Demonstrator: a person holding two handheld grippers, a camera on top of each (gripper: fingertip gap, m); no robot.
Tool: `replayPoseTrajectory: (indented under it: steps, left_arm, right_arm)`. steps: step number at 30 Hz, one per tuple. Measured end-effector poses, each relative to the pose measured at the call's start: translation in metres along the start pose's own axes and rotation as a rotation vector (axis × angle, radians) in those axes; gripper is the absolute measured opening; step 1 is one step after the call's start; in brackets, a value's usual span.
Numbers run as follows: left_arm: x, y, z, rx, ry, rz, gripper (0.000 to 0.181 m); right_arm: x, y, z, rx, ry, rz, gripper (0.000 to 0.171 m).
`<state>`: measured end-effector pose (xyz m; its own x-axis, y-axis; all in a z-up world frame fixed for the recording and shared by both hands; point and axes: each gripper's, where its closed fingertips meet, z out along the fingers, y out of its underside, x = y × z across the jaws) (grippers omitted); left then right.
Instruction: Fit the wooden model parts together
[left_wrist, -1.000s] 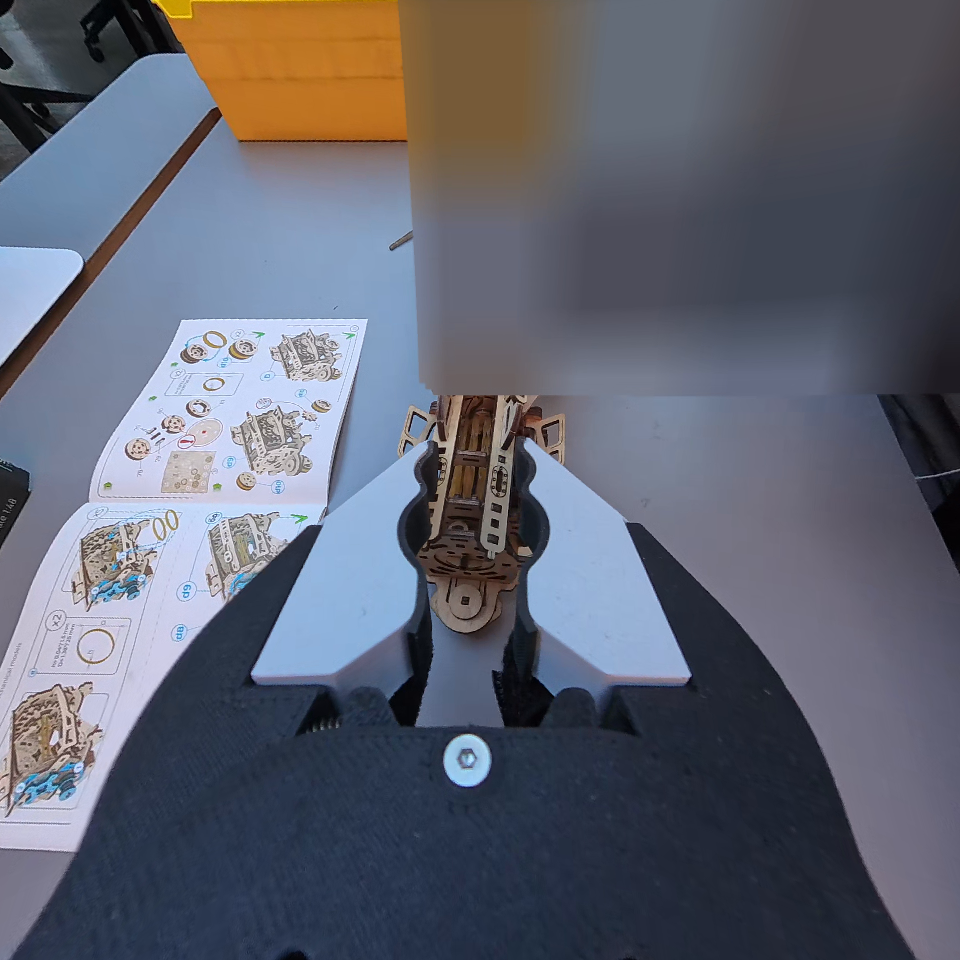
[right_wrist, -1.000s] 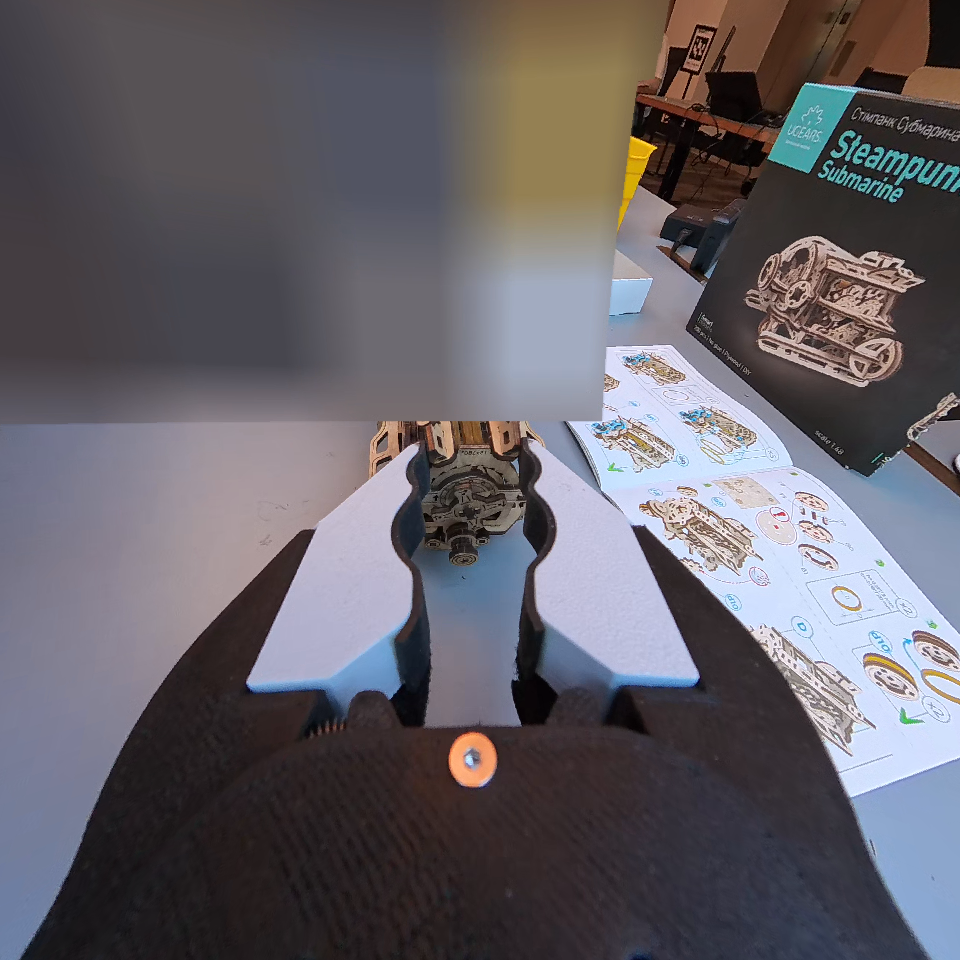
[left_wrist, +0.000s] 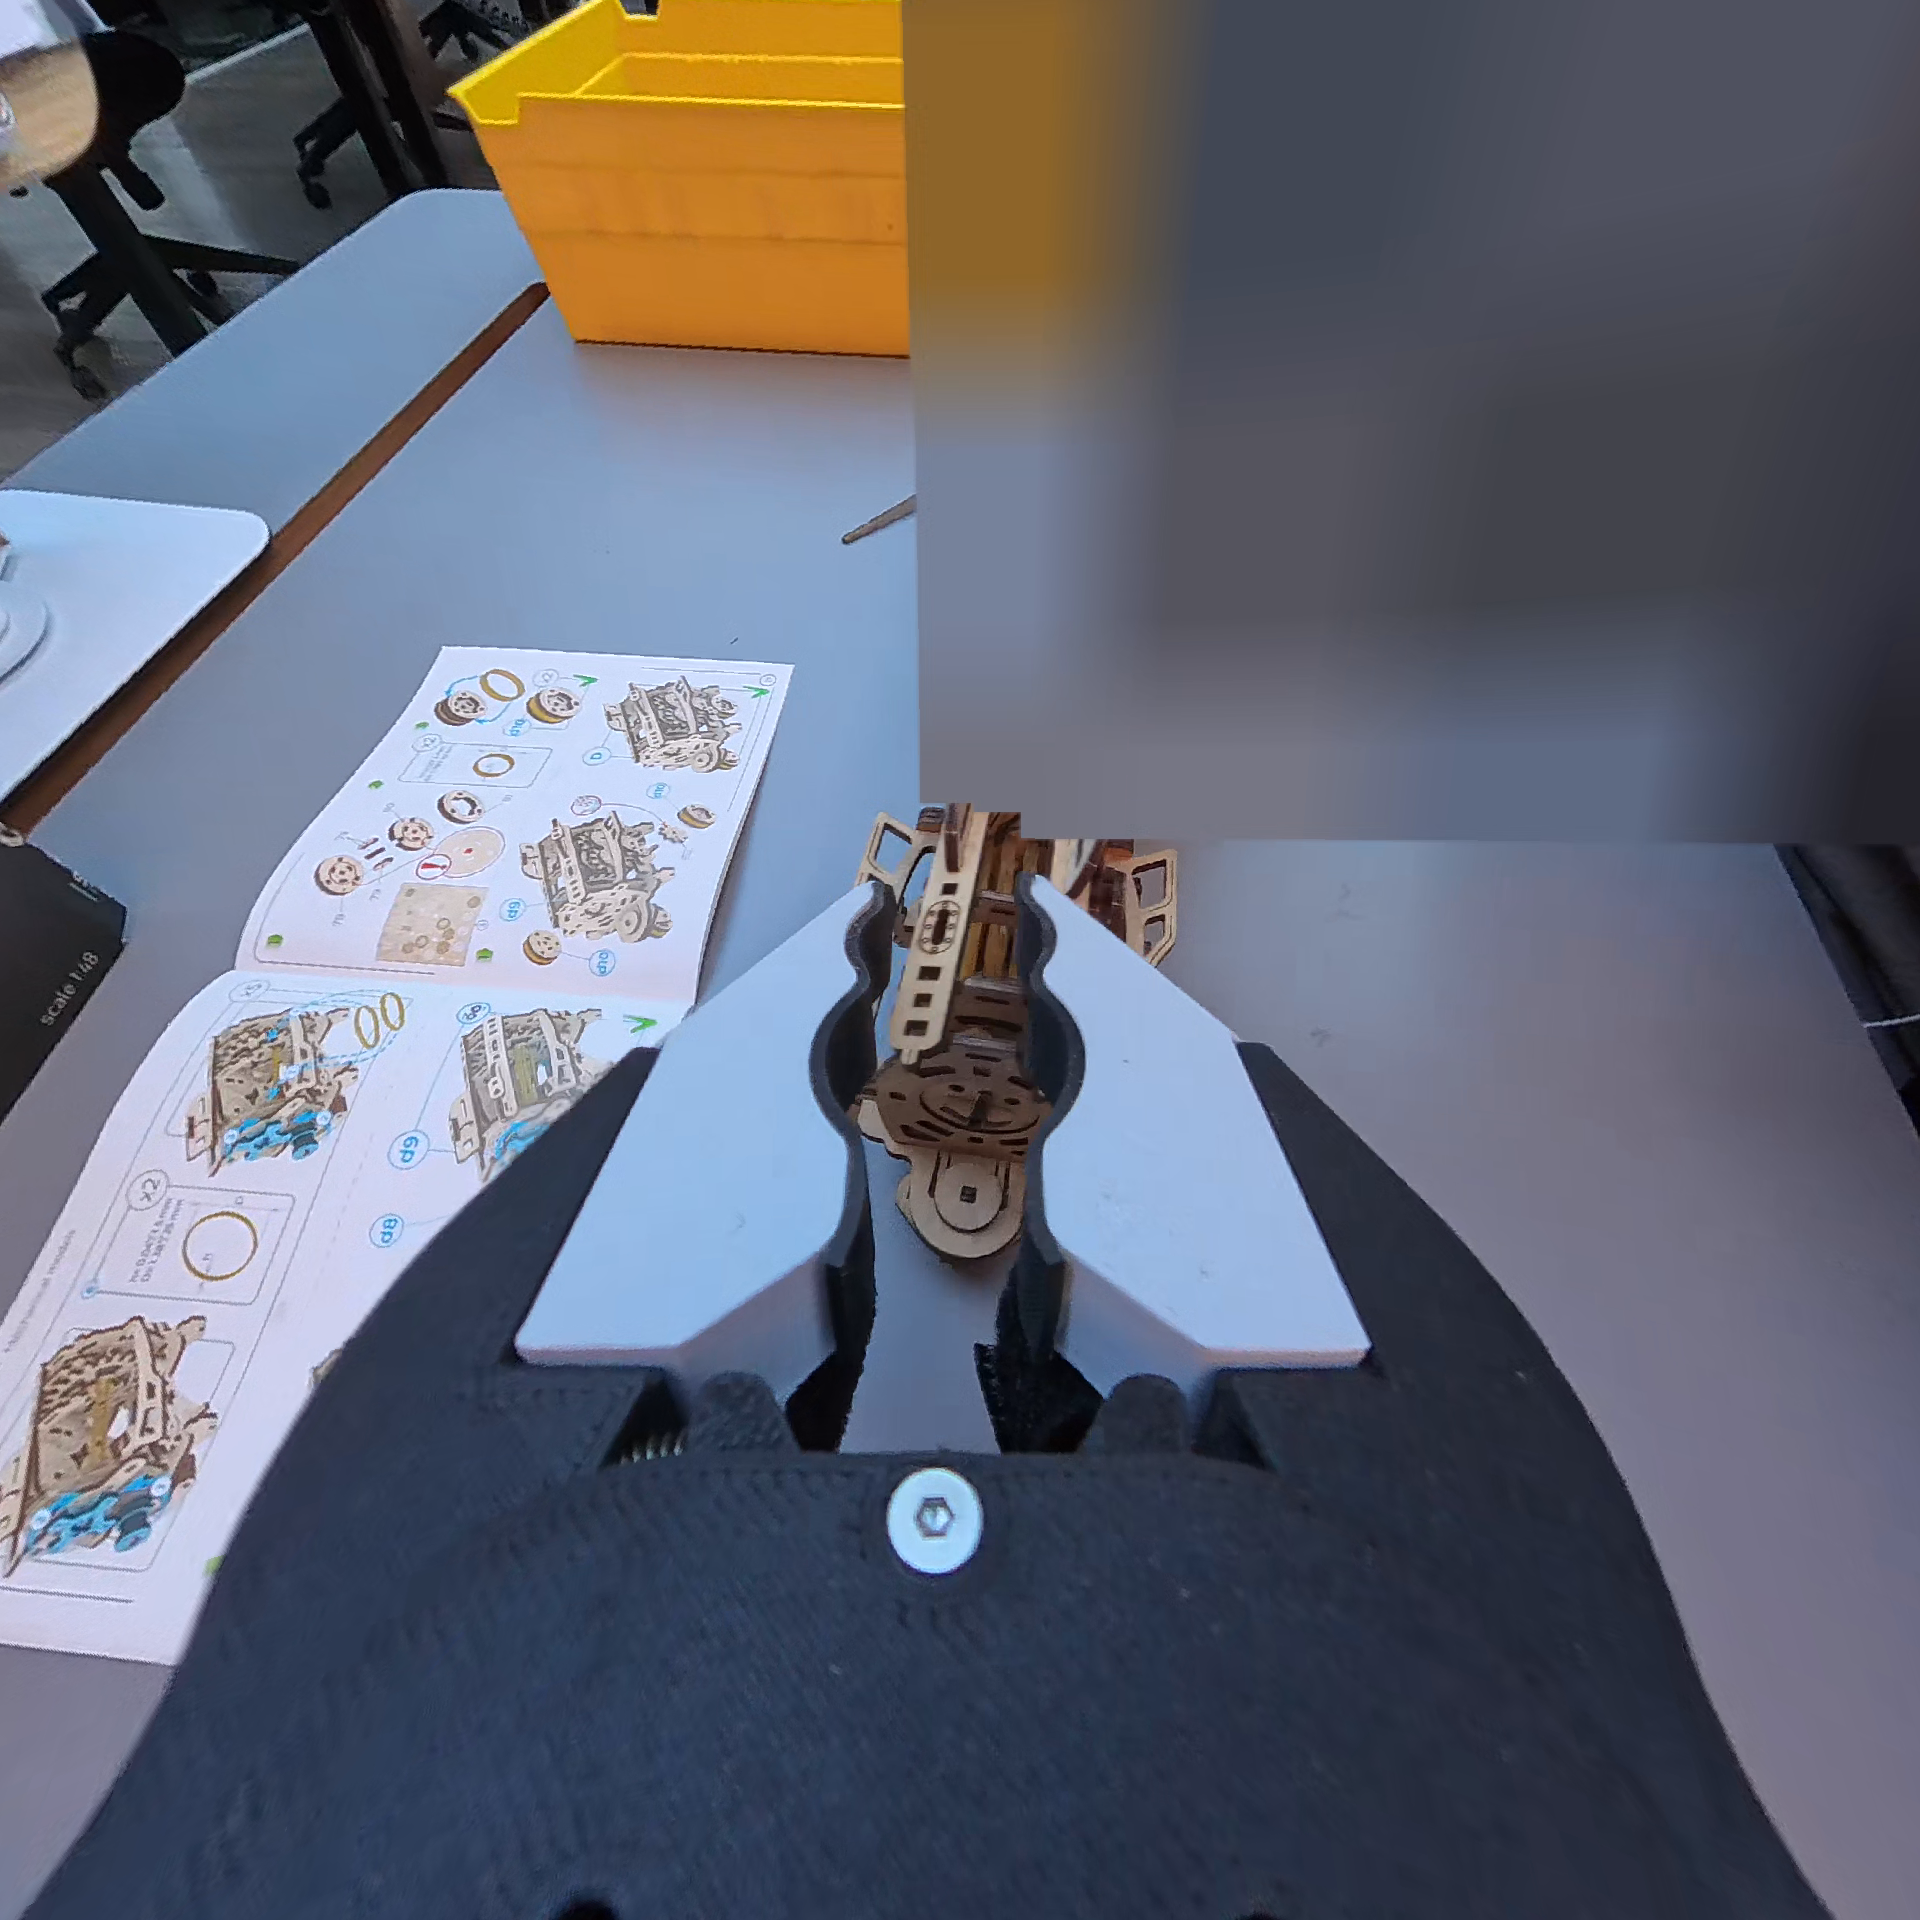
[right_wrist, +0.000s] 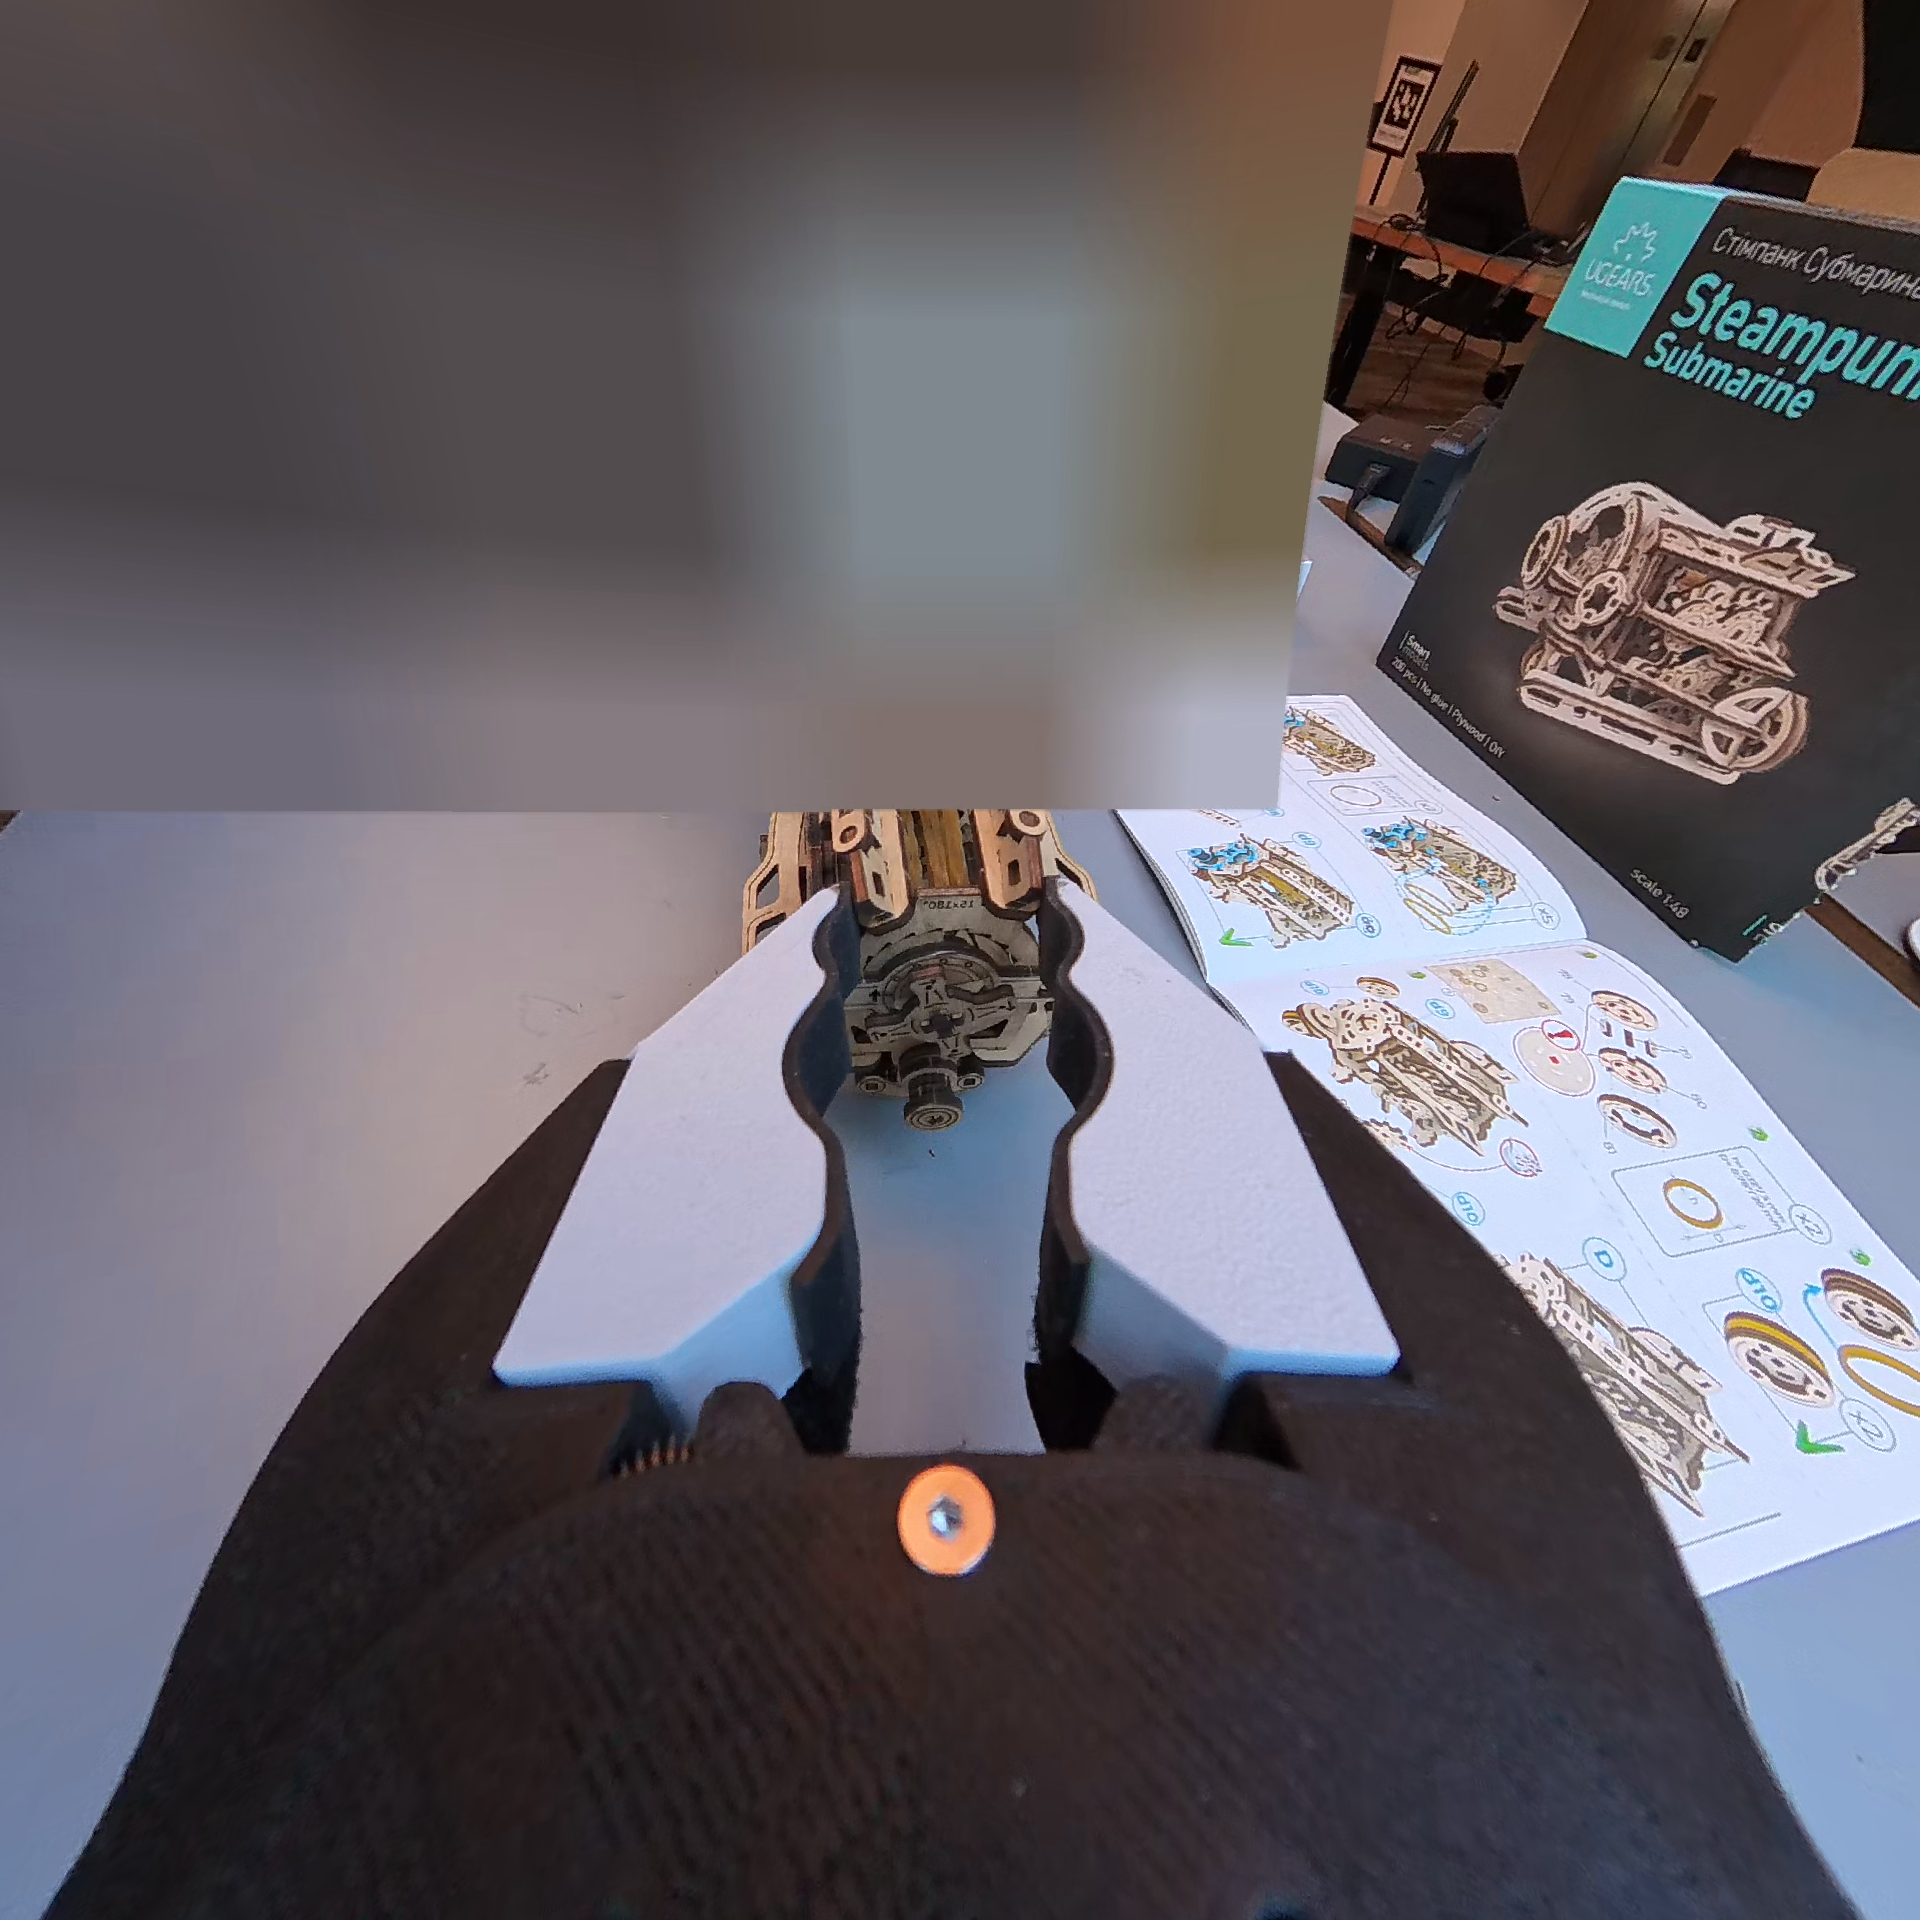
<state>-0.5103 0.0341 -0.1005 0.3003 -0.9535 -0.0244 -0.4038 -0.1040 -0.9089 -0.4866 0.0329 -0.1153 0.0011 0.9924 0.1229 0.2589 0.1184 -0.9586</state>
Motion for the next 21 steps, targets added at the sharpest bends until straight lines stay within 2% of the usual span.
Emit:
replayPoseTrajectory:
  steps: [5,7,21]
  left_arm:
    - [-0.0075,0.0030,-0.0023,-0.007,0.022,-0.063,0.015]
    - [-0.0062,0.0030,-0.0011,0.001,0.042,-0.076,0.008]
    - [-0.0039,0.0042,0.0028,0.004,0.086,-0.097,0.005]
  right_arm:
    - [-0.0001,0.0001,0.0000,0.000,0.000,-0.001,0.033]
    - [-0.0006,0.0003,0.0002,0.000,-0.003,0.001,0.033]
    - [-0.0014,0.0011,-0.0020,-0.005,0.002,-0.022,0.036]
